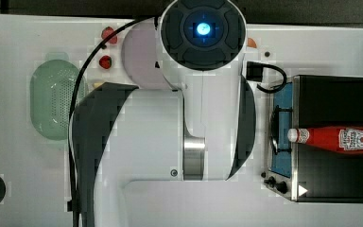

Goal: Pick Ketchup from oven and place it on table.

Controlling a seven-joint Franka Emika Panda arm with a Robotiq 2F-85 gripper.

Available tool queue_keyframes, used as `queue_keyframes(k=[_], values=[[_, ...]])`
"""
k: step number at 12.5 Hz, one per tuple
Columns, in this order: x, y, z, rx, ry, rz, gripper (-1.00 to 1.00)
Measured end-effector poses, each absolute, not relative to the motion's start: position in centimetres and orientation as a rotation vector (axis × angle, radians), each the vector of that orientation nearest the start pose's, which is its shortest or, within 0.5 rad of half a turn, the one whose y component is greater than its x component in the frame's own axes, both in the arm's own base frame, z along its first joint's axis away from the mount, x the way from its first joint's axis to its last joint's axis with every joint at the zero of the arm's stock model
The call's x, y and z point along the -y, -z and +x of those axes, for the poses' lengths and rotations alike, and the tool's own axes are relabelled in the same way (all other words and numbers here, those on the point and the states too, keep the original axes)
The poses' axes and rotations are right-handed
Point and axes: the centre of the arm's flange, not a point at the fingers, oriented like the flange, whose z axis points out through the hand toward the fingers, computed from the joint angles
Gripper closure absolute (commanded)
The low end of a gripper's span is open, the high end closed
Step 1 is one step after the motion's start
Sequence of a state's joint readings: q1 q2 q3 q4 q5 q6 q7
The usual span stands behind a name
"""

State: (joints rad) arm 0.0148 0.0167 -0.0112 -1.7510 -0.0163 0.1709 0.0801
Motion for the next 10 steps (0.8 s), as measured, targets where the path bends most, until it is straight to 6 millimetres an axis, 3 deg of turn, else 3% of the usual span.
queue_keyframes(k=[1, 2, 3, 4, 6, 7, 8, 10], values=[[0.3, -53.7, 52.3, -1.349, -0.235, -2.907, -0.48], [0.5, -54.5, 48.0, -1.363, -0.365, -2.911, -0.85], [0.7, -57.5, 43.9, -1.371, -0.375, -2.918, -1.00], [0.4, -62.6, 41.6, -1.346, -0.189, -2.893, -1.00], [0.8, -69.1, 40.5, -1.327, 0.082, -2.820, -1.00], [1.8, -70.8, 40.6, -1.329, 0.159, -2.769, -1.00], [2.6, -70.3, 41.0, -1.345, 0.129, -2.743, -1.00], [5.9, -66.5, 43.2, -1.441, 0.016, -2.720, -1.00]])
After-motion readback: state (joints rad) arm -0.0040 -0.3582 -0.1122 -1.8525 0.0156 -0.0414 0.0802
